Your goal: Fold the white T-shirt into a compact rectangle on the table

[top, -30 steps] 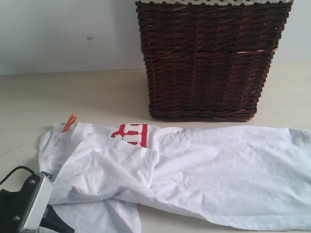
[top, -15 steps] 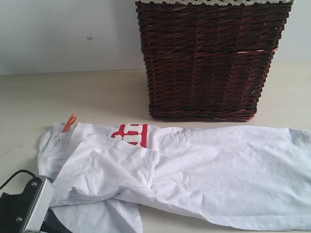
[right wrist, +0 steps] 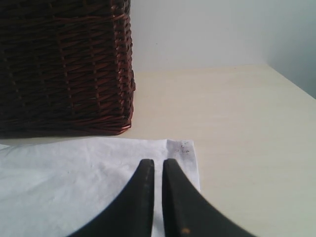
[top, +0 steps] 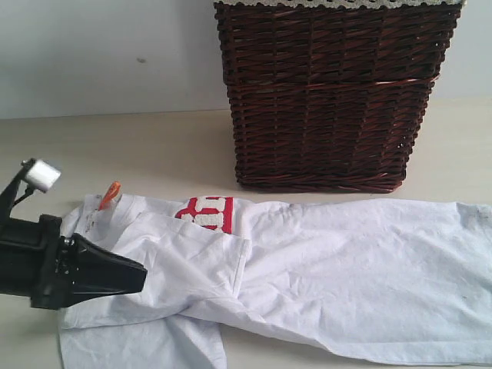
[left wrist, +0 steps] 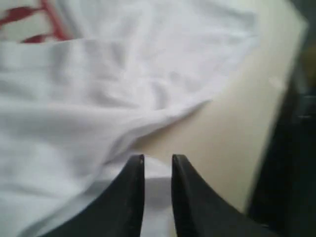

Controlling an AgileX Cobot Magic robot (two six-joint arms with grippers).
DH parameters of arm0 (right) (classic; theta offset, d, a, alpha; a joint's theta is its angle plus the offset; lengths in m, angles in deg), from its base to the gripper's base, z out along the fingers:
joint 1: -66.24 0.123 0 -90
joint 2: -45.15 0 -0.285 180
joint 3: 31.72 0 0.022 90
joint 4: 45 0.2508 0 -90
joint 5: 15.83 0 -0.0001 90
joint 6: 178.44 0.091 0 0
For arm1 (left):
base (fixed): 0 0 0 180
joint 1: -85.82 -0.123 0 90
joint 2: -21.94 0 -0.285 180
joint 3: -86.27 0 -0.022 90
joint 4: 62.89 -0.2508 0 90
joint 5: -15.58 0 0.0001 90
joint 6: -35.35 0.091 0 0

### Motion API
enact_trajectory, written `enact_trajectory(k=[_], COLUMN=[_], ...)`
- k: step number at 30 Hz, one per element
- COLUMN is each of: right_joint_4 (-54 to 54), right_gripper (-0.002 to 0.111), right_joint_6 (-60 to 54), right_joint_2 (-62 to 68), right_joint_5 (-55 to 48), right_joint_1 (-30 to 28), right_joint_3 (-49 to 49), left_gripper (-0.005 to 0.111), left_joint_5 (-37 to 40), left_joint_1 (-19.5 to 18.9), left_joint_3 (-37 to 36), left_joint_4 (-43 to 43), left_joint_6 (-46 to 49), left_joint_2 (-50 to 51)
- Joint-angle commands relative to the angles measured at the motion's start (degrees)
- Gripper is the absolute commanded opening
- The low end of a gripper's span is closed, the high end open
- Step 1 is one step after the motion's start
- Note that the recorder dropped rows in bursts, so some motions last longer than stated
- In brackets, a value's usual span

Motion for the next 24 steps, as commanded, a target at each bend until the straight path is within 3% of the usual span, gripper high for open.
enact_trajectory(k=[1, 5, 8, 10, 13, 15, 17, 19, 24], right_joint_4=[0.08, 0.08, 0.08, 0.08, 0.08, 0.08, 0.08, 0.08, 0.08], right_gripper=[0.007, 0.007, 0.007, 0.007, 0.007, 0.007, 0.007, 0.007, 0.007], right_joint_6=[-0.1, -0.1, -0.1, -0.1, -0.1, -0.1, -0.1, -0.1, -0.1], right_joint_2=[-0.35, -0.35, -0.35, -0.35, -0.35, -0.35, -0.35, -0.35, -0.35], right_joint_5=[0.74, 0.74, 0.74, 0.74, 0.74, 0.74, 0.74, 0.74, 0.74], right_joint_1=[0.19, 0.19, 0.19, 0.19, 0.19, 0.19, 0.19, 0.19, 0.19], right_joint_3=[-0.3, -0.3, -0.3, -0.3, -0.3, -0.3, -0.3, -0.3, -0.3], left_gripper=[0.013, 0.0, 0.0, 0.0, 0.0, 0.0, 0.0, 0.0, 0.0], left_joint_5=[-11.38, -11.38, -11.38, -0.9, 28.12, 48.72, 62.58, 70.13, 70.63], left_joint_1=[1.61, 2.0, 2.0, 2.0, 2.0, 2.0, 0.91, -0.61, -2.99], left_joint_3=[3.48, 4.86, 4.86, 4.86, 4.86, 5.97, 8.18, 9.69, 9.79], left_joint_4=[-3.24, -3.24, -3.24, -3.24, 5.01, 22.06, 37.66, 43.38, 37.59], left_joint_6=[-10.44, -9.28, -7.46, -7.57, -7.67, -4.18, -1.89, -1.9, 1.83], left_joint_2=[-2.18, -3.64, -4.36, -5.38, -6.86, -7.15, -7.04, -7.04, -7.41])
